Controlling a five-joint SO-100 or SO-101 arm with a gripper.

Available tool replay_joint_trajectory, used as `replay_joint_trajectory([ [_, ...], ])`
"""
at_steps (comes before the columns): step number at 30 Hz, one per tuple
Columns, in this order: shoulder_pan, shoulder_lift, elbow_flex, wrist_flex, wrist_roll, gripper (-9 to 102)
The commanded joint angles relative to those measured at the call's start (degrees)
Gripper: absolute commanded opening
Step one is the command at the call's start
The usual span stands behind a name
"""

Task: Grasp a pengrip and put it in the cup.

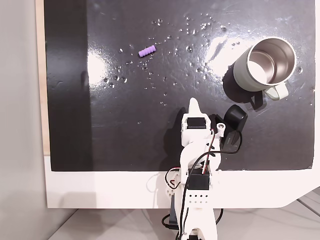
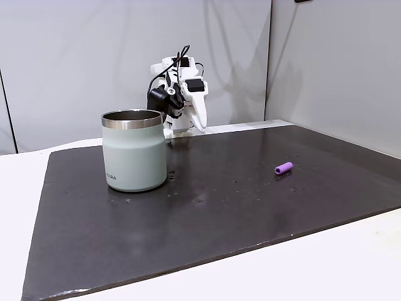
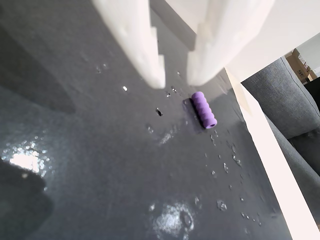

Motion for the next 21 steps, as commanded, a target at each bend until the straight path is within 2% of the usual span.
replay_joint_trajectory([
  [1,-3.25,0.53,-0.35,-0.79,-4.22,0],
  [13,-3.08,0.53,-0.97,-1.67,-3.96,0],
  [21,-5.54,0.00,-11.16,-5.45,-3.96,0],
])
